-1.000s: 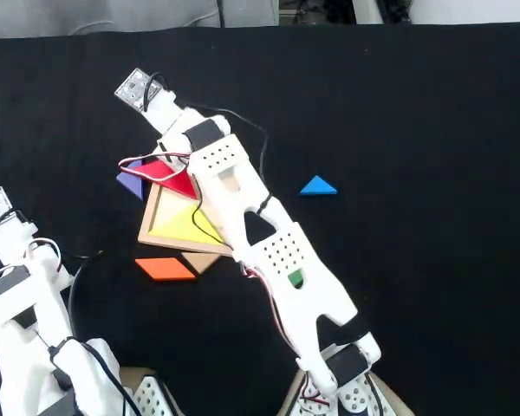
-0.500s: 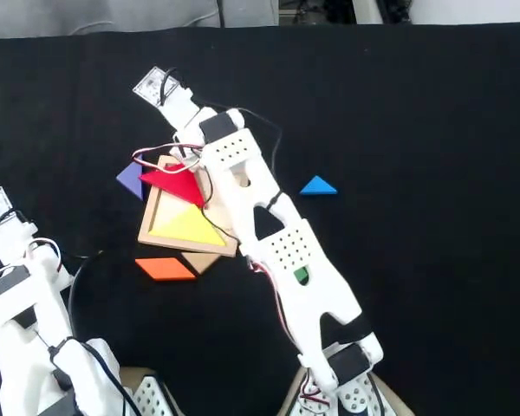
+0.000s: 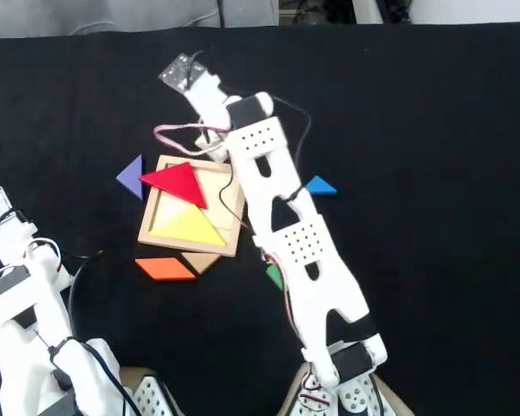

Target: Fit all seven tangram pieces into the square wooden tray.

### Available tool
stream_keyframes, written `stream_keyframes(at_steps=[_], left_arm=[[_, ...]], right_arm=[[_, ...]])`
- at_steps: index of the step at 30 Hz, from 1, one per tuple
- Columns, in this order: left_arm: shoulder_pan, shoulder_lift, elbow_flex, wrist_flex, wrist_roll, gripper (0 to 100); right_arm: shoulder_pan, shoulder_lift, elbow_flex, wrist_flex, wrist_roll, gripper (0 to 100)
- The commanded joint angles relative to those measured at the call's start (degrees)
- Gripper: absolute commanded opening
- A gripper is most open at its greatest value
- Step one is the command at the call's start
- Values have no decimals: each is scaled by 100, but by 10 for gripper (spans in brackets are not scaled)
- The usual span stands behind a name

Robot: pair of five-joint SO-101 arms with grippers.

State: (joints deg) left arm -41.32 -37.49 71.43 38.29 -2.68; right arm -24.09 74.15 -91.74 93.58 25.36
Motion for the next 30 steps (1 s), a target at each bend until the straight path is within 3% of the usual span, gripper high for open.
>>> stream_keyframes(at_steps=[1,4,8,10,17,30], left_arm=[[57,-123,-31,-105,-53,33],[57,-123,-31,-105,-53,33],[48,-123,-31,-105,-53,33],[48,-123,-31,-105,-53,33],[48,-123,-31,-105,-53,33],[48,-132,-31,-105,-53,33]], right_arm=[[-105,-180,-391,756,-730,16],[-387,-215,-198,774,-1363,70],[-774,-479,488,774,-1644,251],[-932,-743,1042,774,-1600,296],[-1204,-1666,2695,607,-1960,237],[-1275,-1209,2589,-290,-1943,236]])
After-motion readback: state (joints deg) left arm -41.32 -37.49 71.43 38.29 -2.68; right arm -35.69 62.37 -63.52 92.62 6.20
